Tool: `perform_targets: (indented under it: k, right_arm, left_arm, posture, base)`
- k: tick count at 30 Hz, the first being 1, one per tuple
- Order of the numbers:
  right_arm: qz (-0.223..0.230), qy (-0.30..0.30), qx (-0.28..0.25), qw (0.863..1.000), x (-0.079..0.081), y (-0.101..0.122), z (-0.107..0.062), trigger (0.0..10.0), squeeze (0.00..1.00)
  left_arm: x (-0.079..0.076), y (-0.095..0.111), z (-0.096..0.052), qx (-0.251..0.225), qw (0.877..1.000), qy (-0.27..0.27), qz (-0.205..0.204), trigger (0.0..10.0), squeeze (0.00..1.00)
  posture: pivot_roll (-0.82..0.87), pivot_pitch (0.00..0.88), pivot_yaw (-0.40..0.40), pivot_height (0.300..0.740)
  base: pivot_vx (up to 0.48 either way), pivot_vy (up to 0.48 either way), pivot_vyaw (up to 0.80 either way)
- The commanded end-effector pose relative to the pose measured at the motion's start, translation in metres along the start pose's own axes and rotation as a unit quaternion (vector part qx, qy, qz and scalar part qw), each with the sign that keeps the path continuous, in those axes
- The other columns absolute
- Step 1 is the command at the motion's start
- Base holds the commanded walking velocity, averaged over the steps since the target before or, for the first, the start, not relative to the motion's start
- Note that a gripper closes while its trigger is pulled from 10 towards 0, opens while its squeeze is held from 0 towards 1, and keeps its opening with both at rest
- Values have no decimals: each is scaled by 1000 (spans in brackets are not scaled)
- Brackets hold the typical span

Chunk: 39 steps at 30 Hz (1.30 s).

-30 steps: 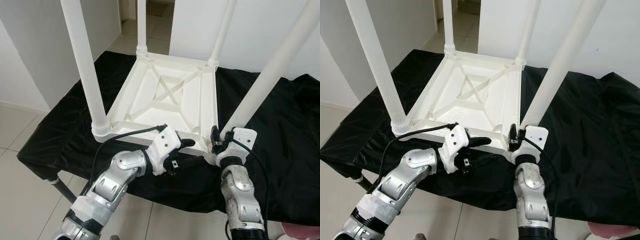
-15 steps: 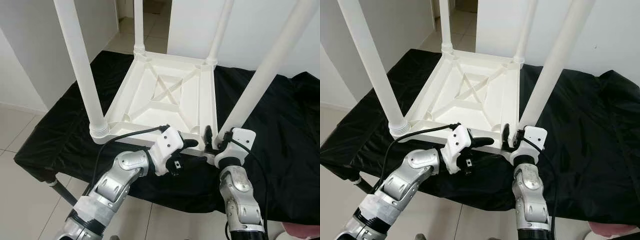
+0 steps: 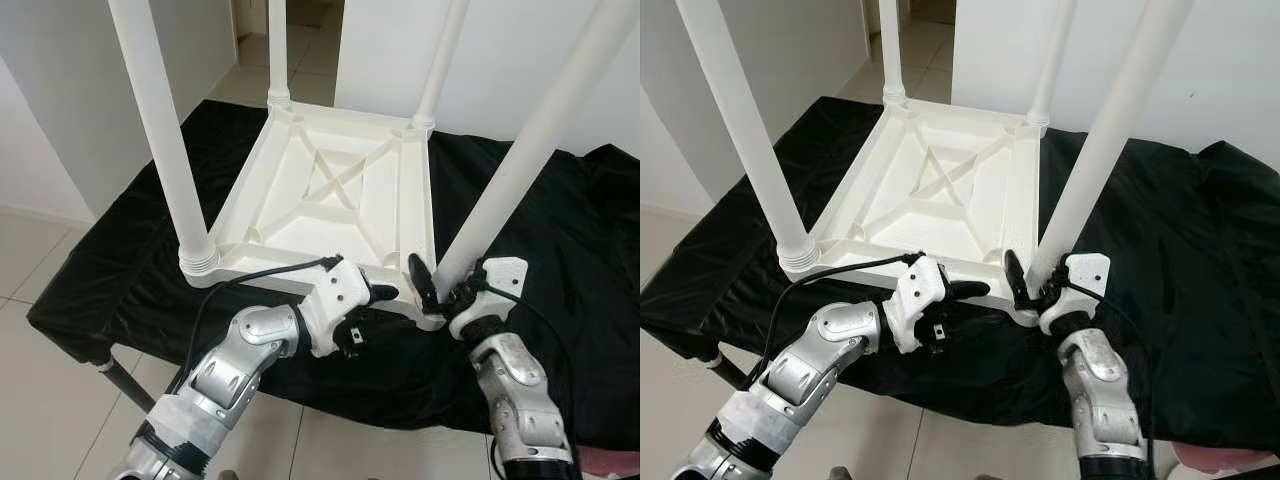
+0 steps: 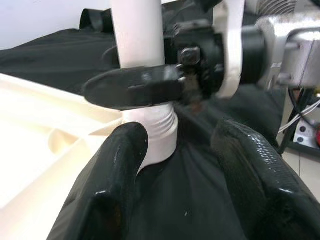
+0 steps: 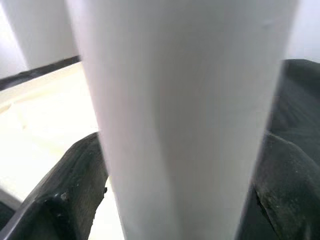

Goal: Building children table

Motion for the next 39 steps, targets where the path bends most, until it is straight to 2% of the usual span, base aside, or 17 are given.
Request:
perform_targets:
  k: [1,2,3,4,5,6,7,9,10,20,21,22,23,28,31,35,39]
  right_arm:
    - [-4,42,-8,999,-1,1,2,10000,0]
    - [-4,42,-8,999,-1,1,2,10000,0]
    - [-11,70,-8,997,-2,1,5,7686,0]
    - [-17,91,-8,996,-4,0,7,7686,0]
    - [-11,111,-5,994,-3,-1,9,4784,0]
    - [-5,122,-3,992,-2,-2,10,4784,0]
    - [-4,129,2,992,-2,-4,12,2275,0]
    - [-6,138,4,990,-2,-6,13,2275,0]
    - [-12,146,10,989,-2,-9,14,0,0]
    - [-13,168,26,985,1,-21,10,0,0]
    - [-5,169,27,985,2,-21,9,1490,0]
    - [-5,169,27,985,2,-21,9,1490,0]
    - [3,163,24,986,4,-20,7,10000,0]
    - [20,133,8,991,6,-11,8,10000,0]
    - [21,53,6,998,5,-7,10,10000,0]
    - [16,3,12,1000,7,-9,9,10000,0]
    - [26,-112,35,993,10,-12,3,10000,0]
  left_arm:
    - [-8,1,0,8,999,-38,9,10000,0]
    - [-8,1,0,8,999,-38,9,10000,0]
    - [-11,-1,1,11,999,-41,4,10000,0]
    - [-13,-2,1,13,999,-44,1,10000,0]
    - [-15,-4,0,16,999,-46,1,10000,0]
    - [-16,-5,0,18,999,-48,2,10000,0]
    - [-17,-4,0,17,999,-48,2,10000,0]
    - [-17,-2,0,16,999,-47,2,10000,0]
    - [-15,-1,0,15,999,-45,4,10000,0]
    - [-7,0,-2,20,999,-36,16,10000,0]
    - [-5,0,-1,20,999,-35,17,10000,0]
    - [-5,0,-1,20,999,-35,17,10000,0]
    - [-4,1,0,19,999,-34,19,10000,0]
    - [-4,2,3,15,999,-33,18,10000,0]
    - [-5,1,7,11,999,-32,14,10000,0]
    - [-5,1,9,8,999,-35,13,10000,0]
    - [-3,3,13,5,999,-41,12,10000,0]
  posture:
    - [-47,0,-65,740]
    - [-47,0,-65,740]
    - [-41,0,-68,740]
    - [-41,0,-68,740]
    - [-28,0,-75,740]
    - [-28,0,-75,740]
    - [-12,0,-85,740]
    - [-12,0,-85,740]
    - [-4,0,-89,740]
    - [3,0,-92,740]
    - [-7,0,-90,740]
    - [-7,0,-90,740]
    - [-11,0,-95,740]
    - [-27,0,-101,740]
    - [-55,0,-103,740]
    - [-69,0,-98,740]
    - [-108,0,-70,740]
  base:
    - [0,0,0]
    - [0,0,0]
    - [0,0,0]
    - [0,0,0]
    - [0,0,0]
    - [0,0,0]
    - [0,0,0]
    - [0,0,0]
    - [0,0,0]
    - [0,0,0]
    - [0,0,0]
    - [0,0,0]
    - [0,0,0]
    - [0,0,0]
    - [0,0,0]
    - [0,0,0]
    - [0,0,0]
Point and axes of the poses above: a point about 5 cm out from each wrist's last joint towards the gripper, its own z axis pointing out of the wrist towards the gripper, its own y axis along the axis of the wrist's last joint, x = y × z, the point moved 3 cm from there along z, pointing out of the wrist towards the gripper, and after that the axes turned 12 degrees about -z, right-handed, at the moved point
